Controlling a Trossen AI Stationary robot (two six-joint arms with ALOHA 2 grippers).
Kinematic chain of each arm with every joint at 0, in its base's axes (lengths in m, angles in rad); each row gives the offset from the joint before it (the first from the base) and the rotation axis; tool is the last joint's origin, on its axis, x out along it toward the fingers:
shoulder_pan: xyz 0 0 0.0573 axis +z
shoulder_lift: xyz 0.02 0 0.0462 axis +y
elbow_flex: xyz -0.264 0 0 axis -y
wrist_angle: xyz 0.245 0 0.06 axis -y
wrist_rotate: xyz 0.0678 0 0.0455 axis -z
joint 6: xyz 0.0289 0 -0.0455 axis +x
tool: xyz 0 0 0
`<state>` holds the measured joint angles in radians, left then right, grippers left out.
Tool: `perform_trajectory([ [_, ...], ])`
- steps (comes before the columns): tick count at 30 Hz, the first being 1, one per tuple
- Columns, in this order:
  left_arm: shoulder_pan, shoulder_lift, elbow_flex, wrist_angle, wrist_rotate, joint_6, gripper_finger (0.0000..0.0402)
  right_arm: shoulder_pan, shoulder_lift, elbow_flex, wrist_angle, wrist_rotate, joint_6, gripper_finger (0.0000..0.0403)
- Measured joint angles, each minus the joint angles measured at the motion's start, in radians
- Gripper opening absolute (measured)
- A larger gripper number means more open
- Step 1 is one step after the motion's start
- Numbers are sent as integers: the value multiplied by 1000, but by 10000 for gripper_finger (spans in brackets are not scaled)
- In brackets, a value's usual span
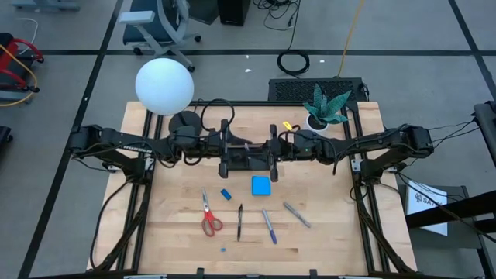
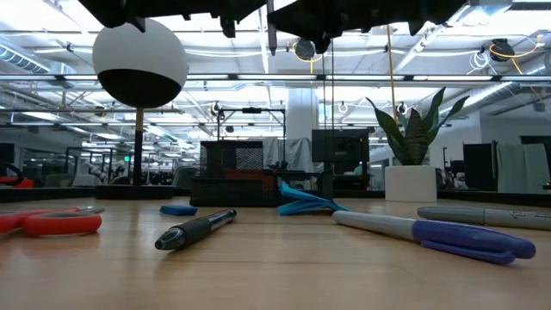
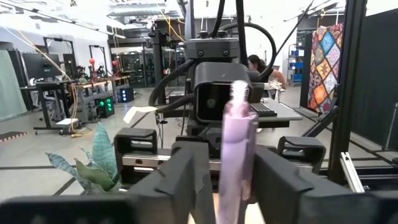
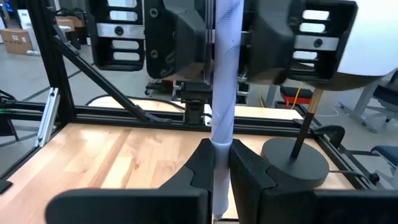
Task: Pick and place office supplies into organizer
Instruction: Put the white pen into the black mesh organizer
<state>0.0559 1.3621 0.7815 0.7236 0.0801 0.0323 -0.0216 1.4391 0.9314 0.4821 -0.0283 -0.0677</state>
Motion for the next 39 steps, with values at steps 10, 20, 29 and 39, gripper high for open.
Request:
perform_trajectory([
  [10, 0, 0, 0, -17, 2, 55, 47, 0, 0, 0, -5, 0, 1, 22],
  [20, 0, -1, 0, -22, 2, 81, 47, 0, 0, 0, -2, 1, -2, 52],
  [29, 1, -9, -1, -69, -6, 117, 47, 1, -13, 0, -6, 12, -1, 75],
  [39, 3, -91, -2, -241, -102, 177, 47, 2, -65, -1, -117, 82, 2, 73],
])
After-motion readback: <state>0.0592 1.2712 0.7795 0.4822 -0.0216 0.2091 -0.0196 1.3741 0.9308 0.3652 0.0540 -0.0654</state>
